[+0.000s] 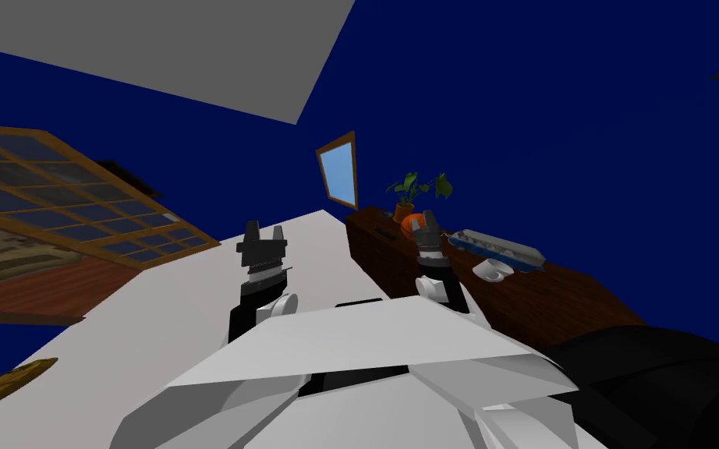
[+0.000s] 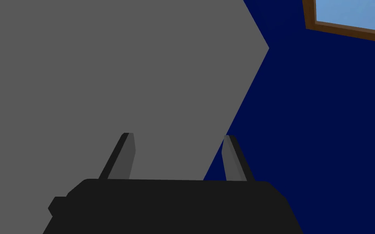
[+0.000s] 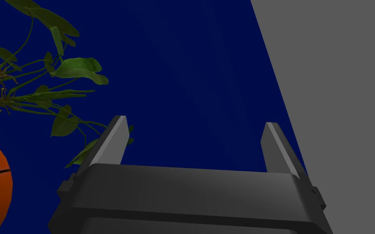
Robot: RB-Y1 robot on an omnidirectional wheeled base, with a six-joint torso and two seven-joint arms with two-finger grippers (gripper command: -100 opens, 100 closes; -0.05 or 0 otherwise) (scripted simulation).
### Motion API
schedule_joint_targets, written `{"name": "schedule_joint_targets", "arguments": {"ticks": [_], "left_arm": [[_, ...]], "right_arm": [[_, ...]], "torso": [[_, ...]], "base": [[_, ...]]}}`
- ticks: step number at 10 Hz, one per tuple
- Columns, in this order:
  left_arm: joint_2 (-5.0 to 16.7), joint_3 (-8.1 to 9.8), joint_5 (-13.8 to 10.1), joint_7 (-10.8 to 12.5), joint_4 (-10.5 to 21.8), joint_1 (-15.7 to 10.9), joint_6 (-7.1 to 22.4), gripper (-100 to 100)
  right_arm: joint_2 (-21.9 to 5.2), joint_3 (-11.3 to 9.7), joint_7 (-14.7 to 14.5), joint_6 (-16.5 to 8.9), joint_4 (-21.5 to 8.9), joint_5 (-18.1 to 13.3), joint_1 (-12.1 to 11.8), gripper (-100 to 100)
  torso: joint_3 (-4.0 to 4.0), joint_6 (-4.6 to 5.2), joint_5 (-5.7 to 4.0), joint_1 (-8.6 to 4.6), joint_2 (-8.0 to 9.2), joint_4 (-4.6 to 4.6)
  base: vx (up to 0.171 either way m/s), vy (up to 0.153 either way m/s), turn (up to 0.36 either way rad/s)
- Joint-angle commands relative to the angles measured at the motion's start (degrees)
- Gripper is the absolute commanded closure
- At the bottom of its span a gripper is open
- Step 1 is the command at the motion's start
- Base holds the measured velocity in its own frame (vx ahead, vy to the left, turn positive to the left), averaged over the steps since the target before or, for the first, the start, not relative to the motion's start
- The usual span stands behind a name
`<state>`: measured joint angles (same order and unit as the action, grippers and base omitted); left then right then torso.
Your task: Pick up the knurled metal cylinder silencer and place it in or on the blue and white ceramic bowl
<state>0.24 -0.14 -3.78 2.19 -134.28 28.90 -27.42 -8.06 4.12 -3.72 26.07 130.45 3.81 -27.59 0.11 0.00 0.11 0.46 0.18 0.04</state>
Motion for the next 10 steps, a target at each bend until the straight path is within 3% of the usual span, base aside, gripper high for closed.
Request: {"name": "schedule_joint_targets", "arguments": {"ticks": [1, 10], "left_arm": [[0.0, 0.00, 0.0, 0.0, 0.0, 0.0, 0.0, 0], [0.0, 0.00, 0.0, 0.0, 0.0, 0.0, 0.0, 0]], "right_arm": [[-2.9, 0.5, -0.8, 0.8, -0.8, -0.3, 0.1, -100], [-16.0, 1.6, -4.0, 4.6, -5.6, -1.8, 0.1, -100]], "torso": [[0.00, 0.00, 0.00, 0.00, 0.00, 0.00], [-0.02, -0.01, 0.01, 0.06, -0.03, -0.01]], "base": [[-0.047, 0.114, 0.076], [-0.044, 0.124, 0.061]]}}
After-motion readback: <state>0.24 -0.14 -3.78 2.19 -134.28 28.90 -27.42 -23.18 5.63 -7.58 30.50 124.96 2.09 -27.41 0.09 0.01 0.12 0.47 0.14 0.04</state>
